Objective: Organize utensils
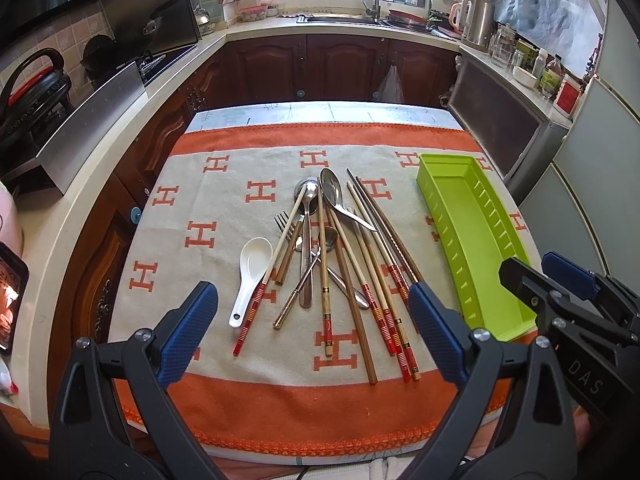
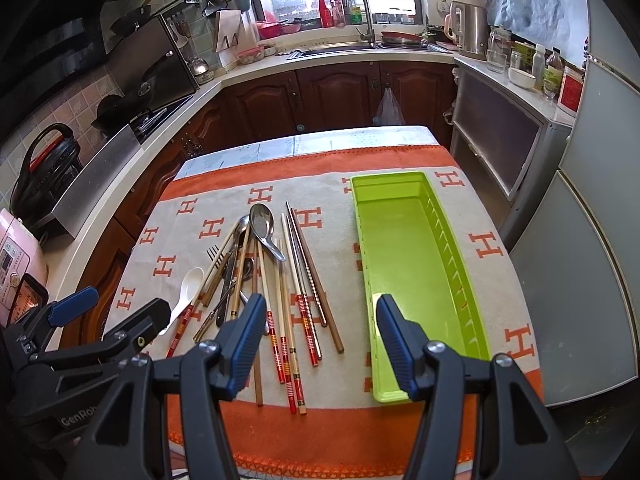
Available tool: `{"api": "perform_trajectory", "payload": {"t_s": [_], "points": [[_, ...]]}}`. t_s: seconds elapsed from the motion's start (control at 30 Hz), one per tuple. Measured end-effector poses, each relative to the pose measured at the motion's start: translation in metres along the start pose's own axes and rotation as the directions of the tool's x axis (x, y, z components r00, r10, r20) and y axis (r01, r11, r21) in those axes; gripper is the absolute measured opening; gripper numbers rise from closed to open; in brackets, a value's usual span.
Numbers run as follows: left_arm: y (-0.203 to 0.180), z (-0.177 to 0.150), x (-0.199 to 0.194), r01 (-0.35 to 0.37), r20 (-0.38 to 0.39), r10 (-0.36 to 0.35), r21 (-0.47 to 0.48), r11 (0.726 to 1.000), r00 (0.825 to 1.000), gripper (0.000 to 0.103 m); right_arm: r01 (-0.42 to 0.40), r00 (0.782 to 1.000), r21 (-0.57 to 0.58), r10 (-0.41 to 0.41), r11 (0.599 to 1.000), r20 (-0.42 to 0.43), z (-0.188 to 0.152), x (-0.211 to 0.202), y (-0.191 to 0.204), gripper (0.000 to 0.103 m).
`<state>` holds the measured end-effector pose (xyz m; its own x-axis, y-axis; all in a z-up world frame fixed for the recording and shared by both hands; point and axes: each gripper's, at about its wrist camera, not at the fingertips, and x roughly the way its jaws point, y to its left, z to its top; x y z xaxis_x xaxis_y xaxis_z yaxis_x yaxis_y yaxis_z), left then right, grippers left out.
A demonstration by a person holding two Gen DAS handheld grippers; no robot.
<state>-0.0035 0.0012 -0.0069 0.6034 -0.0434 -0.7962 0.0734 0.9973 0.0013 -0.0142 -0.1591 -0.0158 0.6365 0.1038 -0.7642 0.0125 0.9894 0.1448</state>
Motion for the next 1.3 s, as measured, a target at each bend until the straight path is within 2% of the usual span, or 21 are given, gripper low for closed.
{"api": "perform_trajectory", "payload": {"t_s": [0.47,0.77,0.93,1.03,1.1,1.3], "points": [[0.005,0.0,0.002,0.005,-0.003,-0.005,-0.008,1.0,1.0,0.095,0.016,1.0,-0.02,-0.016,1.0,-0.012,0.001,0.003,0.006,0.057],[0.023,0.011,0.01,-0.012,0.001,0.012,-0.009,1.0,1.0,0.095,-0.013,0.999,-0.044,0.012,0.999,-0.035,0.005,0.011,0.013,0.057],[0.05,0.029,0.009,-0.033,0.01,0.034,-0.021,0.999,0.999,0.095,-0.048,0.998,-0.057,0.045,0.997,-0.052,0.019,0.019,0.017,0.057],[0.074,0.041,0.008,-0.005,0.012,0.006,-0.043,0.999,1.0,0.095,-0.082,0.994,-0.062,0.077,0.995,-0.076,0.029,0.028,0.021,0.056],[0.089,0.047,0.009,0.001,0.005,0.0,-0.06,0.998,1.0,0.095,-0.102,0.991,-0.072,0.095,0.992,-0.092,0.035,0.035,0.025,0.051],[0.131,0.059,0.032,-0.058,-0.046,0.054,-0.087,0.995,0.998,0.095,-0.158,0.979,-0.098,0.144,0.982,-0.142,0.054,0.057,0.041,0.045]]}}
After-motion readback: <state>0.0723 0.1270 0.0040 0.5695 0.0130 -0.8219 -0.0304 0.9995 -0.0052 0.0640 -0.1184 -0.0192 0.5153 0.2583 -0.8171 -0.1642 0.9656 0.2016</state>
